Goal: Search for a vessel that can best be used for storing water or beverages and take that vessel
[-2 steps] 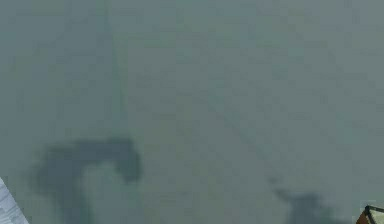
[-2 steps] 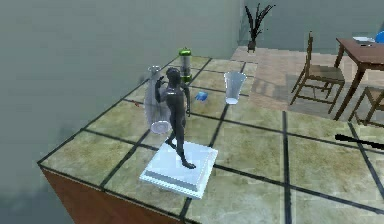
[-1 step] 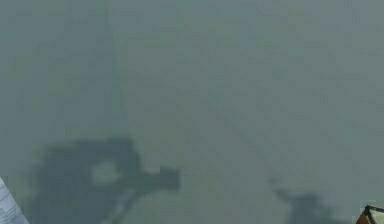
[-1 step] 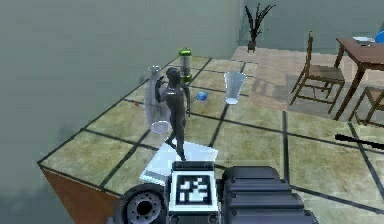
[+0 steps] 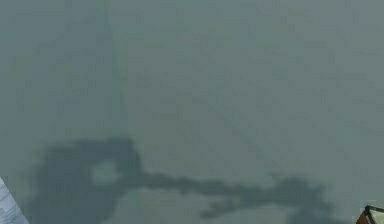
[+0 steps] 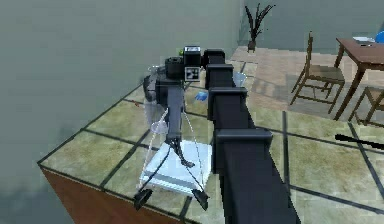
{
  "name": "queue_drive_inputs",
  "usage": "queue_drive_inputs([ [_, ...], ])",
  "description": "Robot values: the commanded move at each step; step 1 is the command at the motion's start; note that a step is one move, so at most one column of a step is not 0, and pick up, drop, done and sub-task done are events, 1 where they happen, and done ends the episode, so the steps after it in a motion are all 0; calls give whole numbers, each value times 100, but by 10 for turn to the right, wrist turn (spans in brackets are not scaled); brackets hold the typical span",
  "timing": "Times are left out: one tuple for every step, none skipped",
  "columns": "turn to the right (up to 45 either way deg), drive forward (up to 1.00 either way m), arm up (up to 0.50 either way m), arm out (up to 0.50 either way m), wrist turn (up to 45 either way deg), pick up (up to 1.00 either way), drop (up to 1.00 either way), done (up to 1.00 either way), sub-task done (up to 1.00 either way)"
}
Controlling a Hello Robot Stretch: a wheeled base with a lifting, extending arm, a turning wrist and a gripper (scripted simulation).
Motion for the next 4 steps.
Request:
queue_drive_inputs([
  [0,0,0,0,450,0,0,0,0],
  [0,0,0,0,450,0,0,0,0],
  [0,0,0,0,450,0,0,0,0],
  [0,0,0,0,180,0,0,0,0],
])
